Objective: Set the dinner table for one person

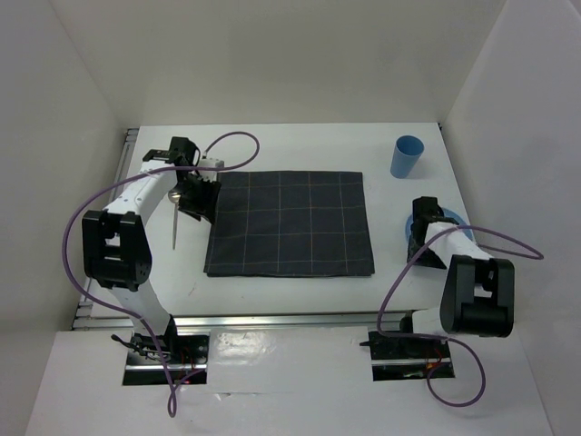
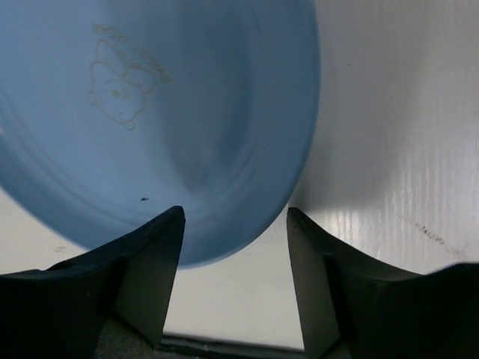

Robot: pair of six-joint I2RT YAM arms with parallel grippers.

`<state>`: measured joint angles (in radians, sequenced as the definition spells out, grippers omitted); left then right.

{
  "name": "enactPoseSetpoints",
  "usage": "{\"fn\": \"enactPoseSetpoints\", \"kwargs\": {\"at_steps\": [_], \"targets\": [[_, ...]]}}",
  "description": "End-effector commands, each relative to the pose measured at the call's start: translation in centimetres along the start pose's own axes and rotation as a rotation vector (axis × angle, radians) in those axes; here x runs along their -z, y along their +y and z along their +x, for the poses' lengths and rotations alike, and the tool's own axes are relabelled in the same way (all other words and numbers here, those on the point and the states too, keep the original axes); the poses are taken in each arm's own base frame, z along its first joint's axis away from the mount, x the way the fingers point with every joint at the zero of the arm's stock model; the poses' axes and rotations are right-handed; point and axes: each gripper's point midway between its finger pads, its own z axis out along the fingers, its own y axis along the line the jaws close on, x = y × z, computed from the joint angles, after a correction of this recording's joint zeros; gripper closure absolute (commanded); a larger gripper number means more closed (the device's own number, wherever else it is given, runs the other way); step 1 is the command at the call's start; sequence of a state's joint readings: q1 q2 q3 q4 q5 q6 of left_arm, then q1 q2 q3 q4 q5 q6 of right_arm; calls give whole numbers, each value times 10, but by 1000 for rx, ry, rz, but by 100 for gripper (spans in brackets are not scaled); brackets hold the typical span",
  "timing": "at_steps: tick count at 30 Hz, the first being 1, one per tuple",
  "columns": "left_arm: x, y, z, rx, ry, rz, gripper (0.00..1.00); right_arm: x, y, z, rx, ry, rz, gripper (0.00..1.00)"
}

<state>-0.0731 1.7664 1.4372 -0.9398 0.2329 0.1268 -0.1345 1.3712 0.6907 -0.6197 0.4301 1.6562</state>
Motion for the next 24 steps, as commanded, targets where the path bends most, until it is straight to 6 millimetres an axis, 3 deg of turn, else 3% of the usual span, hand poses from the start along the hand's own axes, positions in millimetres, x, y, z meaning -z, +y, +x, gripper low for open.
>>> {"fn": "enactPoseSetpoints", "kwargs": {"at_steps": [1,2,4,7,11,14,17,19,22,23,24], "targets": [[13,-6,-2,0,-38,20,43,-16,-13,-8,-84,-61,39,39],[13,-6,-2,0,-38,20,43,-18,-17,-8,-100,-63,48,42],[16,-7,-2,-3,-48,18,43,-24,-33,-8,-108,-70,83,61],[16,-7,-2,-3,-48,18,43,-25,-38,-8,-133,-71,80,96],[16,-8,-3,-3,-50,27,43,-15,-35,-16,-123,-88,55,100],[16,-8,-3,-3,-50,27,43,0,-19,-22,-56,-87,0,100],[16,-6,-2,-12,-48,18,43,27,4,-30,-2,-66,-113,100],[19,-5,-3,-14,-55,6,43,60,34,-40,100,-69,-288,100],[22,-4,-8,-13,-83,-9,43,123,78,-62,240,-121,-540,100],[20,-5,-1,-9,-69,-6,43,145,94,-69,294,-148,-627,100],[20,-4,-4,-13,-82,-9,43,164,108,-64,446,-160,-741,100]]}}
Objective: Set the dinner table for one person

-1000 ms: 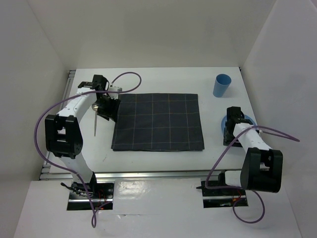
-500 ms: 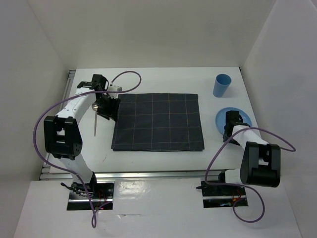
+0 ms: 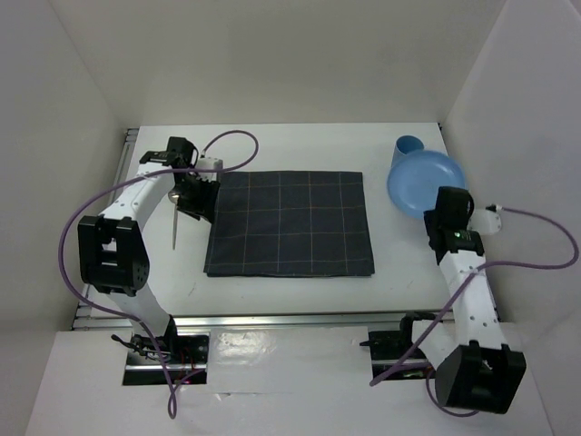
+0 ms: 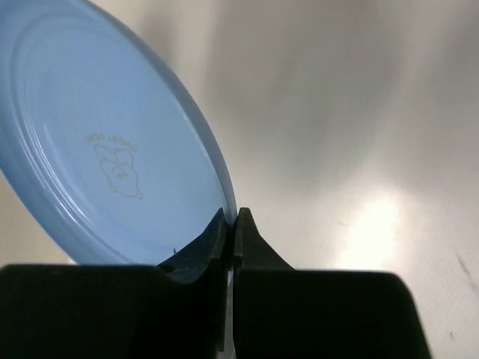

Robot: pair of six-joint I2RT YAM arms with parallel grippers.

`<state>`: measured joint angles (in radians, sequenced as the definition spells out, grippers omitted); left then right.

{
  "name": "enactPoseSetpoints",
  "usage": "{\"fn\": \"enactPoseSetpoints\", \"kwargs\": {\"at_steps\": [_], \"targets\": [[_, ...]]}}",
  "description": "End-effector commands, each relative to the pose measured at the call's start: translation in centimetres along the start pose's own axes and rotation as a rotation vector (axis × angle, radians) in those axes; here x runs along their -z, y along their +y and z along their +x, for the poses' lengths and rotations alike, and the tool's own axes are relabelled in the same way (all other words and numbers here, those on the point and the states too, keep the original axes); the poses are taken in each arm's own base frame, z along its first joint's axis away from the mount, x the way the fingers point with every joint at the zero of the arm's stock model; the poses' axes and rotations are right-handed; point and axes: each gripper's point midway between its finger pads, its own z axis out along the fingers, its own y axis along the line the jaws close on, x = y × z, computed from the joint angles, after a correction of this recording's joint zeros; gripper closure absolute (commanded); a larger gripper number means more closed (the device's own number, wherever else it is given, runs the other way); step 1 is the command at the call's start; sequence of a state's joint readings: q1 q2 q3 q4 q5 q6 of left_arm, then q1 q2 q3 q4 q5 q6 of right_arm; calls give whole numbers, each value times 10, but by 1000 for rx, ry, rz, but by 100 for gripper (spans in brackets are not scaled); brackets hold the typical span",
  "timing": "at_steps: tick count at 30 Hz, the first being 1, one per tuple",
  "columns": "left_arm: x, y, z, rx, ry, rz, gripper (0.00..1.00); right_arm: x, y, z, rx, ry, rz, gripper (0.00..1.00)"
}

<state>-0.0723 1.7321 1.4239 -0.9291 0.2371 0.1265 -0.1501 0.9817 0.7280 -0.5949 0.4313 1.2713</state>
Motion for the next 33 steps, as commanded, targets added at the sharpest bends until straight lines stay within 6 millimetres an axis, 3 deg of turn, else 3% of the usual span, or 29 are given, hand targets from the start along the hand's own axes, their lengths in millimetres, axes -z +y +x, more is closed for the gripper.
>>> {"fn": "enactPoseSetpoints", "kwargs": {"at_steps": [1,3,5,6,7,8,10,11,13,15,16,17,26,33], "targets": [[10,-2,0,-3,-41,-5,43,53,92,-34,353,-82,-406,100],[10,0,-1,-5,-48,-16,43,81,122,-12,513,21,-629,100],[7,5,0,-2,-33,-34,43,87,139,7,655,81,-763,100],[7,5,0,-2,-33,-35,43,102,149,28,710,175,-871,100],[5,8,2,9,-26,-36,43,96,152,43,745,231,-885,100],[5,8,2,9,-26,-36,43,111,163,64,780,275,-936,100],[2,11,3,21,-13,-48,43,110,168,100,875,300,-928,100],[2,14,1,18,-23,-60,43,130,175,128,935,303,-975,100],[0,17,2,18,-21,-78,43,128,169,170,1033,368,-987,100],[0,17,2,18,-21,-78,43,140,162,210,1139,466,-1029,100],[1,22,3,27,-21,-90,43,123,149,234,1185,540,-973,100],[-1,22,6,29,-12,-88,43,119,138,245,1212,594,-945,100],[-3,31,12,57,-8,-94,43,71,94,307,1213,810,-791,100],[0,32,11,55,-14,-105,43,51,78,316,1187,839,-658,100]]}}
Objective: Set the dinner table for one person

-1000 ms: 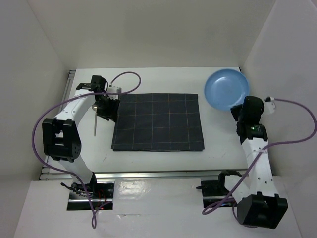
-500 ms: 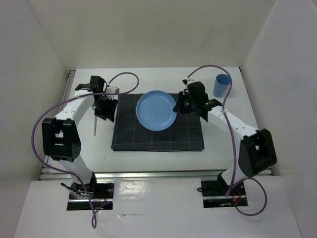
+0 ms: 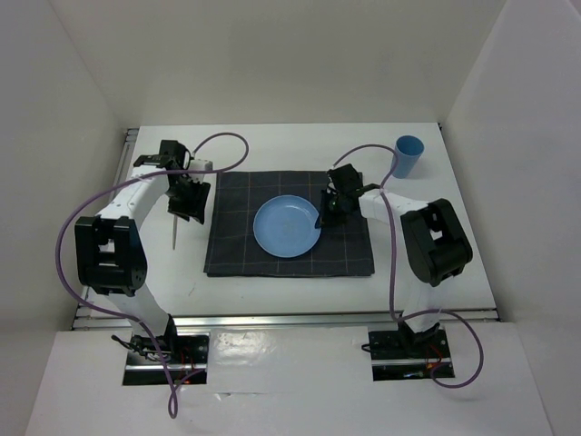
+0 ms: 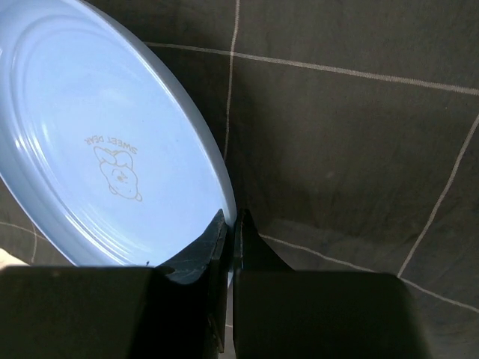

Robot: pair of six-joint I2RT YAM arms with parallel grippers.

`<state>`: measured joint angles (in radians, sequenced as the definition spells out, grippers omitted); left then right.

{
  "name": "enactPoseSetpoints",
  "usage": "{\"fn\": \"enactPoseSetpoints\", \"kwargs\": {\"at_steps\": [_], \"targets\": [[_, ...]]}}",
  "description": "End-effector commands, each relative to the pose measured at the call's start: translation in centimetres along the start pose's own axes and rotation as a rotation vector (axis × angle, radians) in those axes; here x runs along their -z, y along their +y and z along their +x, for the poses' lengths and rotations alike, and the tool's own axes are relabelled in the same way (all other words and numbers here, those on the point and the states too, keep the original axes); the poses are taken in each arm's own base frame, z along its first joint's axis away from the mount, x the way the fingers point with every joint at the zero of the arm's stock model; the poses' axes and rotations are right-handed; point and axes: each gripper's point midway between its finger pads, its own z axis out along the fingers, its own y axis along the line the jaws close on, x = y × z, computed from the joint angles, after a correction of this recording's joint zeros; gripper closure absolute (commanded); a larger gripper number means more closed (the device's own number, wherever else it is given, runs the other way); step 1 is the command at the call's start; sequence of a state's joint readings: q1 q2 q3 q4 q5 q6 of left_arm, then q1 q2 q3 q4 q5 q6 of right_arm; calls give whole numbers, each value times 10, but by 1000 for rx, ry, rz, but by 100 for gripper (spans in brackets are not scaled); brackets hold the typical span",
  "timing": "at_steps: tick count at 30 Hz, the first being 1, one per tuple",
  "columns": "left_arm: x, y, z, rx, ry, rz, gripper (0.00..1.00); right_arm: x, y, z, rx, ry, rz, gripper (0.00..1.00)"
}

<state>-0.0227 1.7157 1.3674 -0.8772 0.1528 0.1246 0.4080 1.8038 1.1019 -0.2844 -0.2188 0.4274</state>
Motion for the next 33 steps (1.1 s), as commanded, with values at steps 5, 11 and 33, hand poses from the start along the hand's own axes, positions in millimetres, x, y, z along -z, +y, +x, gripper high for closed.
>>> {"fn": "enactPoseSetpoints", "kwargs": {"at_steps": [5,11,33], "targets": [[0,6,0,8,-16,-35,43,3,11,-19,-31,-58,-18,68],[-5,18,-1,-13,1,-88,43,3,2,-16,-40,-37,34,23],[-66,114,-20,116,108,-275,39,101,30,-60,19,-315,55,17]]}}
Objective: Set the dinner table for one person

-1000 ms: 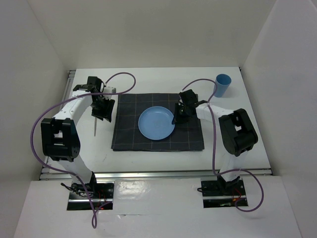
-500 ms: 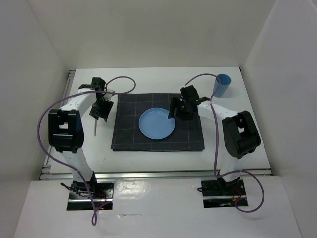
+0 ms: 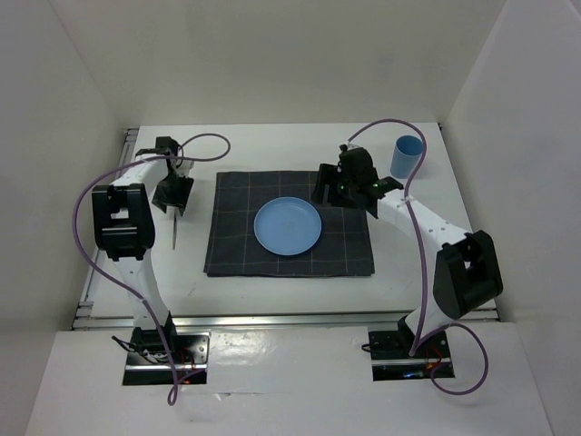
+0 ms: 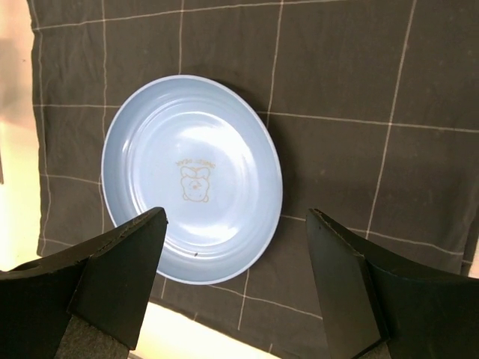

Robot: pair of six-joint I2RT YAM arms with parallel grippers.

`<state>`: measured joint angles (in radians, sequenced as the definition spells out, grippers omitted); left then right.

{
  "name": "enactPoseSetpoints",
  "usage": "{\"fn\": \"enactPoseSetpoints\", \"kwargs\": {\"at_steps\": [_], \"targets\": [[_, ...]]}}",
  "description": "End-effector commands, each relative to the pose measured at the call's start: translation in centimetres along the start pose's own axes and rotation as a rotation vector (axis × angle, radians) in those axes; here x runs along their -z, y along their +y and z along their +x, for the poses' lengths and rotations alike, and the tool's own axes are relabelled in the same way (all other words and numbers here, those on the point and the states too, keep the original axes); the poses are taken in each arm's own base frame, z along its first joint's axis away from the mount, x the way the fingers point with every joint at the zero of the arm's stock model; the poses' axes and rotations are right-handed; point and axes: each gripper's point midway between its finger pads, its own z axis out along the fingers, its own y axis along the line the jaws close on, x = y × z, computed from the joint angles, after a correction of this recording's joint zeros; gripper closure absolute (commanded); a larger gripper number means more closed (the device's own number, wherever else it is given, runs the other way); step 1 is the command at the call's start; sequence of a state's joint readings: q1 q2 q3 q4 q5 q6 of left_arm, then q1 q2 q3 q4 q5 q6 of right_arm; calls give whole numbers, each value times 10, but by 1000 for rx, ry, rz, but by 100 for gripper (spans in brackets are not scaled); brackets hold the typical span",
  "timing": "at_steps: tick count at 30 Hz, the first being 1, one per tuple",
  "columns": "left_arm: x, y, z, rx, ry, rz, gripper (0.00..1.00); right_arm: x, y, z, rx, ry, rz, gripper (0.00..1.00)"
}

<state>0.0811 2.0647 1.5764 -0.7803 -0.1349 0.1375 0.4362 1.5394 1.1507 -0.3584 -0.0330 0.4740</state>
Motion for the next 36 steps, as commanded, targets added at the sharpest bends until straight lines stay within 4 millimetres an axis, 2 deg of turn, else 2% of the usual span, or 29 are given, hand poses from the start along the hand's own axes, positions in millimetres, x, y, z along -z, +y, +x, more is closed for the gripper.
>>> {"fn": "enactPoseSetpoints", "kwargs": {"at_steps": [1,3,6,9,10,11,13,14,15,17,18,19,21,22,23,24,25,26,27,29,30,31,33,34,35,36], "targets": [[-5,-4,4,22,32,52,39,13,-3,-5,16,-35,26,17],[-15,-10,15,20,86,100,39,17,-4,-8,43,-49,30,17],[-17,-11,19,19,108,105,39,18,-8,-17,64,-80,60,17],[-24,-17,28,-3,142,135,45,18,-9,-24,63,-93,79,17],[-32,-21,36,-15,177,155,53,20,-6,-28,63,-104,74,17],[-34,-20,33,-15,182,156,60,21,-5,-34,62,-119,76,17],[-39,-27,40,7,218,206,76,23,-3,-38,62,-128,72,17],[-40,-28,41,31,225,230,89,23,-2,-40,62,-136,68,17],[-40,-31,40,56,218,262,97,23,-2,-40,62,-136,68,17],[-39,-36,39,69,212,293,100,23,1,-38,62,-127,51,18],[-39,-37,42,81,217,310,100,21,9,-32,70,-112,12,20],[-34,-42,37,85,197,341,100,23,15,-34,117,-124,-29,20],[-19,-40,31,113,160,362,100,20,41,-12,189,-77,-131,23],[-11,-40,26,136,133,386,100,23,54,-12,238,-103,-177,23],[-3,-37,25,174,116,396,100,23,76,3,285,-96,-227,23],[6,-38,16,186,75,404,100,20,83,17,304,-86,-251,23],[25,-34,3,206,-4,419,100,19,92,19,319,-113,-257,23],[36,-34,-4,247,-33,423,100,22,113,13,307,-174,-318,23],[47,-36,-8,260,-59,435,100,19,132,26,334,-173,-366,23],[78,-42,-25,278,-158,492,100,11,166,26,320,-245,-439,23],[89,-44,-28,311,-174,509,100,10,185,36,335,-257,-480,23],[96,-46,-30,320,-198,521,100,12,204,29,335,-295,-521,23],[120,-47,-37,335,-271,538,100,-2,233,37,301,-291,-609,23],[123,-49,-33,342,-276,538,100,3,255,29,293,-296,-685,23],[127,-49,-31,349,-290,537,100,-12,267,41,277,-265,-722,23],[141,-48,-34,357,-340,533,100,-14,279,46,271,-250,-758,23]]}}
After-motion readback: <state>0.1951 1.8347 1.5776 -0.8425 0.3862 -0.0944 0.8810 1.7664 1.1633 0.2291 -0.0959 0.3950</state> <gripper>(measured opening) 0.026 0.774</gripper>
